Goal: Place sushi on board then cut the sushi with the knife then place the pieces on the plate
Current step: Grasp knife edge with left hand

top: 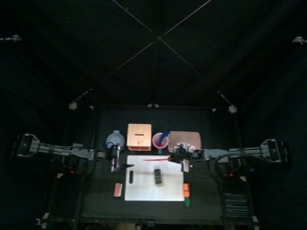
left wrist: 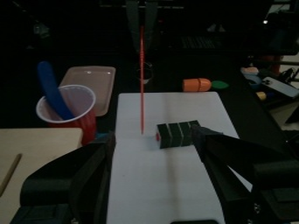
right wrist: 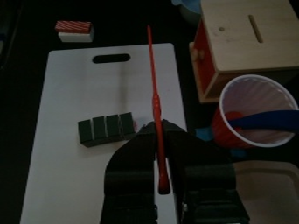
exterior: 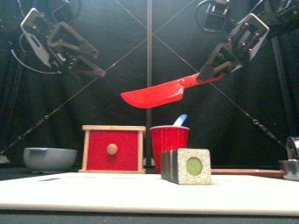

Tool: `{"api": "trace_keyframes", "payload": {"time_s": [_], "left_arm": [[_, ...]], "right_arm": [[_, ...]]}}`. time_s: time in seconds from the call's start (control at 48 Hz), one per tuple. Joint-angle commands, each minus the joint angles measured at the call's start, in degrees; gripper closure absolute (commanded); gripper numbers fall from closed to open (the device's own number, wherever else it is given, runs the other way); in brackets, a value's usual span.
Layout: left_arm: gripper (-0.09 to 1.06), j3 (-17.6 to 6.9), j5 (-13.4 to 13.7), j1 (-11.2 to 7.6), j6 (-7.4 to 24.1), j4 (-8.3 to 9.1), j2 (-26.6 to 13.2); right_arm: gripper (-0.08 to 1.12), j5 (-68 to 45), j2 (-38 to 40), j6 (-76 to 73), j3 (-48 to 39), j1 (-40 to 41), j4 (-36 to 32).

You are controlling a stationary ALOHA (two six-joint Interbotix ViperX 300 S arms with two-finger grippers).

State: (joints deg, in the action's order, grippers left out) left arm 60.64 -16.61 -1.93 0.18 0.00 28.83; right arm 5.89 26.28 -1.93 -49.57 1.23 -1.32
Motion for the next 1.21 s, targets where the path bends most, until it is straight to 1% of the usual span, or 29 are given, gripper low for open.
{"api": "trace_keyframes", "payload": {"time_s": [0.021, 0.188, 0.312, 0.479, 0.542, 0.667, 0.75, 0.917, 1.208], "left_arm": [[-0.02, -4.7, 0.8, -0.88, 0.0, -0.09, -5.4], [-0.01, -8.7, 2.4, -0.88, 0.0, -0.18, -12.8], [-0.01, -11.3, 3.2, -0.88, 0.0, -0.18, -17.0], [-0.01, -13.4, 3.8, -0.70, -0.1, -0.18, -19.6], [0.00, -14.1, 4.0, -0.70, -0.1, -0.62, -20.2], [0.04, -14.7, 4.5, -0.62, 0.0, -2.37, -21.3], [0.08, -14.6, 4.5, -0.53, 0.0, -2.99, -21.6], [0.20, -14.5, 4.6, -0.79, 0.0, -3.16, -22.0], [0.38, -14.6, 6.2, -0.79, 0.0, -3.16, -22.4]], "right_arm": [[0.66, -2.6, -0.7, 0.3, 0.4, -0.5, -0.1], [0.66, -4.0, -1.9, 0.2, 0.3, -1.8, -0.9], [0.66, -4.4, -2.6, 0.2, 0.2, -2.3, -1.0], [0.66, -4.6, -2.9, 0.2, 0.2, -2.8, -1.0], [0.66, -4.6, -3.0, 0.2, 0.1, -3.1, -1.0], [0.66, -4.8, -3.0, 0.2, -0.2, -3.3, -1.0], [0.66, -5.2, -3.0, 0.1, -0.3, -3.4, -0.9], [0.66, -5.4, -3.1, 0.2, -0.3, -3.4, -1.0], [0.66, -5.5, -3.1, 0.2, -0.4, -3.4, -0.7]]}}
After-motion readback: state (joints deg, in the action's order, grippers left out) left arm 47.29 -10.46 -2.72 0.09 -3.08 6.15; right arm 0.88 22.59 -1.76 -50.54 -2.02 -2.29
